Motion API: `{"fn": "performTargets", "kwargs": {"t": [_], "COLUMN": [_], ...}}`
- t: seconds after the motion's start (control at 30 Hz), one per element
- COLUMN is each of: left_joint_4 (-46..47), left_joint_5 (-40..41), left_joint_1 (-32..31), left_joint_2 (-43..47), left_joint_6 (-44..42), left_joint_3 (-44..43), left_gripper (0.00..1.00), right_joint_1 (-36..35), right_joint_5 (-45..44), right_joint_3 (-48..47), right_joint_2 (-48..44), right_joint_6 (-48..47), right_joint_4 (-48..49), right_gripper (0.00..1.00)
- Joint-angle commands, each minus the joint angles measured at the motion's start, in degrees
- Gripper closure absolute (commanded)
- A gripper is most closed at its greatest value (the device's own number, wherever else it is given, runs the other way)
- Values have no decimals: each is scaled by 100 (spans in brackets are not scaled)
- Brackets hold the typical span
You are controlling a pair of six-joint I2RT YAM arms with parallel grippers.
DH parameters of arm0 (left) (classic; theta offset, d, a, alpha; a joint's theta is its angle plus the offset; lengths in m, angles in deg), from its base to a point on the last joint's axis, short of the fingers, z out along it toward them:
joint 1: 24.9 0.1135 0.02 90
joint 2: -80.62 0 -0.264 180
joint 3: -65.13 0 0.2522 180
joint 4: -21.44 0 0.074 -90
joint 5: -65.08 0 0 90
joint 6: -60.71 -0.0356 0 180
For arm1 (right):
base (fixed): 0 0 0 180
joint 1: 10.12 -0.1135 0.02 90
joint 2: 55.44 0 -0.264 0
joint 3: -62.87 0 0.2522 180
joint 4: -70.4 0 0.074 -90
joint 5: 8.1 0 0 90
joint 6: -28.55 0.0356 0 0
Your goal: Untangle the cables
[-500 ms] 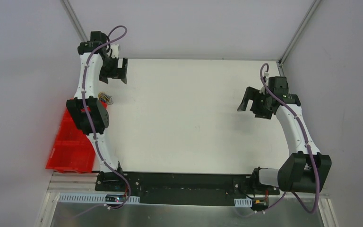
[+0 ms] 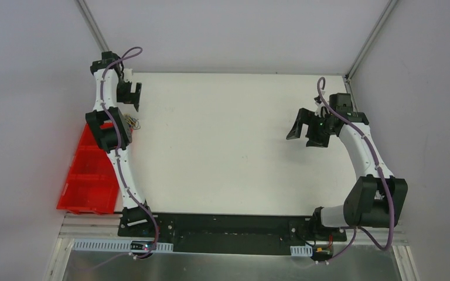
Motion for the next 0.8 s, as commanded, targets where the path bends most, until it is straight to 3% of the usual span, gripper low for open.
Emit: {"fn": "performTargets", "kwargs": {"t": [0.0,0.1,0.2,0.3,0.4,0.5,0.53,0.67,0.77], "left_joint_4": [170,193,223,235,231,233,235,325,756], "left_joint_5": [469,522,327,-203,-745,-1388,-1588,-2356,-3082], "left_joint_1": [141,199,202,201,174,7,-125,-983,-1778], "left_joint_2": [-228,-409,-432,-373,-233,200,434,1485,2235], "left_joint_6": [-162,-104,-47,112,219,265,232,230,775], "left_joint_3": [171,234,430,590,751,1020,1197,1969,2738], "left_gripper": [0,1,10,25,52,95,100,100,100], "right_joint_1": [-28,-29,-27,-29,-29,-25,-28,-29,-28], "right_joint_5": [833,866,812,864,855,837,843,985,1197], "right_joint_3": [-166,-203,-227,-230,-250,-280,-290,-329,-402], "right_joint_2": [127,168,136,147,170,141,140,127,197], "right_joint_6": [-163,-210,-238,-245,-233,-210,-207,-233,-369], "right_joint_4": [-161,-247,-275,-281,-292,-305,-315,-378,-574], "right_gripper": [1,1,1,1,1,1,1,1,1]}}
